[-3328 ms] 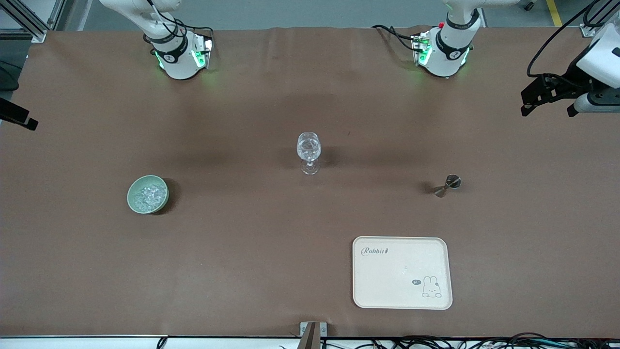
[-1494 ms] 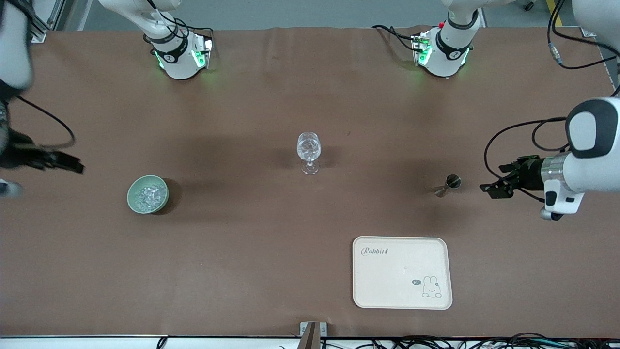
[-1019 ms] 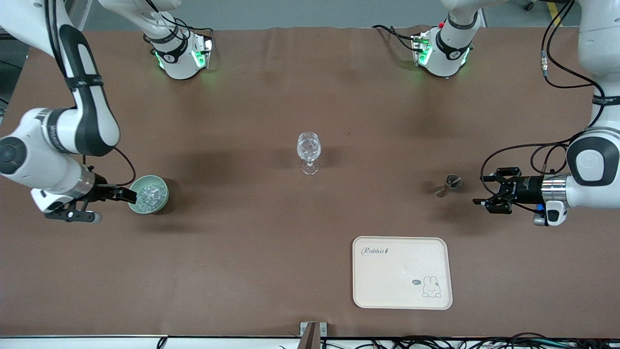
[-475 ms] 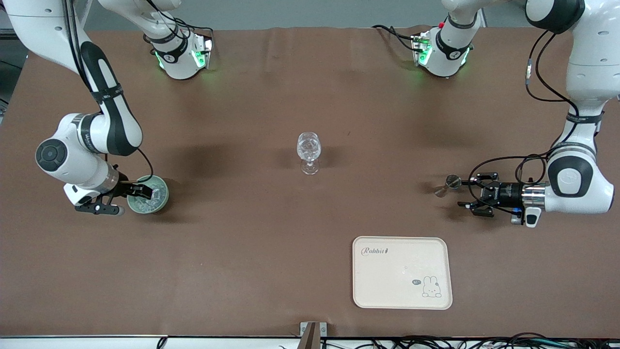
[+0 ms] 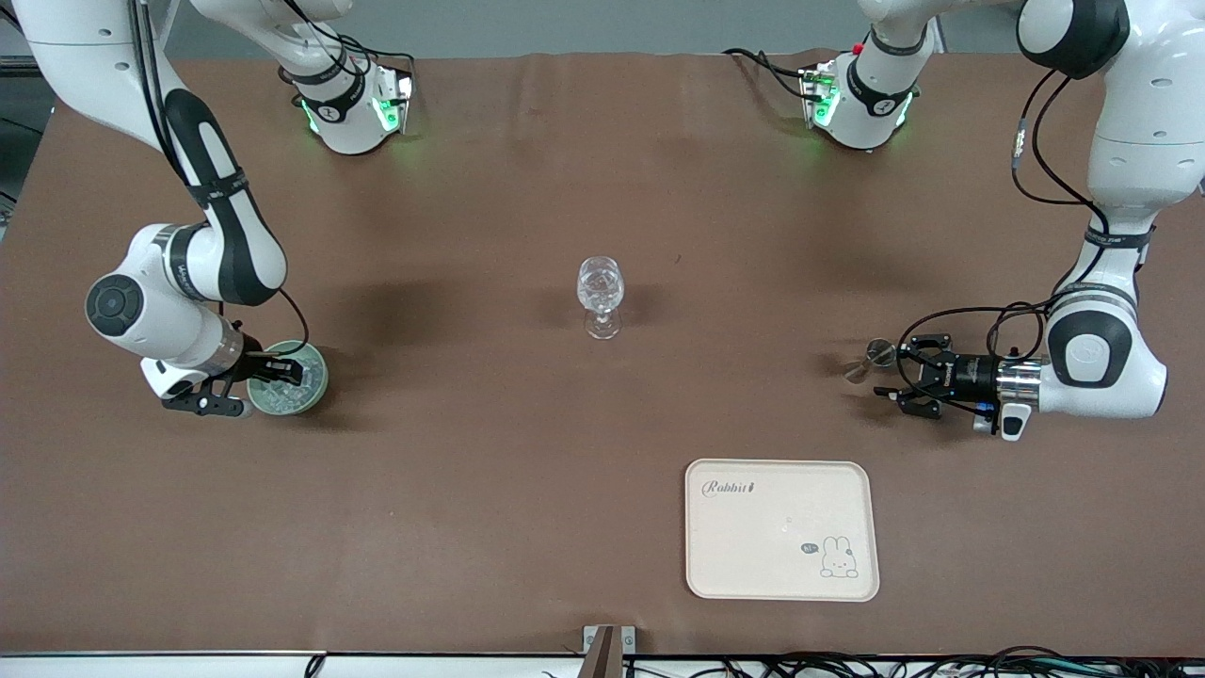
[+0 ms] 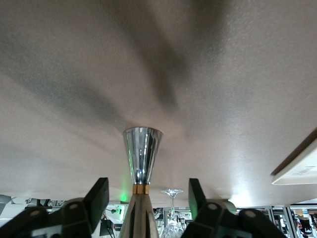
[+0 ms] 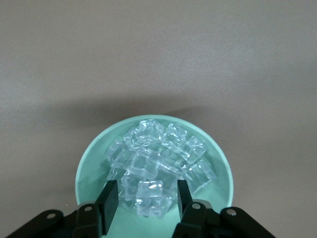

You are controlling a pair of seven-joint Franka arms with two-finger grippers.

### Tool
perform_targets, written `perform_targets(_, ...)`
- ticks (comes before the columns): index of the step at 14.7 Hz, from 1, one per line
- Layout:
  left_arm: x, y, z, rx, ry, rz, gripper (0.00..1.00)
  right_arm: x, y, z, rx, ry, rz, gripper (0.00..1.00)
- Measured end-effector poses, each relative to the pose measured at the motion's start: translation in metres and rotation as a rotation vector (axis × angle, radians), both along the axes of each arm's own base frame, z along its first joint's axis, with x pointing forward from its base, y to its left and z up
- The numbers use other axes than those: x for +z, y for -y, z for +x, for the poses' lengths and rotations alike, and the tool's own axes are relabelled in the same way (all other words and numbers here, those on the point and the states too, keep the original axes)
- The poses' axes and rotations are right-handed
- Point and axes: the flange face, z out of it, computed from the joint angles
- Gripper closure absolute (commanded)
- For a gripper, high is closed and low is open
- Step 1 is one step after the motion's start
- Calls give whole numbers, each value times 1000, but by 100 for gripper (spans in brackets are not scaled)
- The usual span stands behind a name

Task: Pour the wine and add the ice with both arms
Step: 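Grasp the metal jigger with the left gripper while the right gripper grasps ice, then lift the jigger upright with the left gripper while the right gripper holds ice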

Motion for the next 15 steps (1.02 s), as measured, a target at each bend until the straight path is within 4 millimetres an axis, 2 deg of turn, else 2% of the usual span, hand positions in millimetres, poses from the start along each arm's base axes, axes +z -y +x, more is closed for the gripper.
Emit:
perform_targets(4, -6, 7, -3, -25, -6, -22, 35, 0, -1, 0, 0, 0, 1, 47)
perform_targets(10, -9, 10, -3, -15, -4, -45, 52, -4, 2, -3, -5, -4, -1, 49)
perform_targets(15, -10, 13, -4, -10, -13, -66, 62, -8, 2, -2, -5, 3, -3, 51)
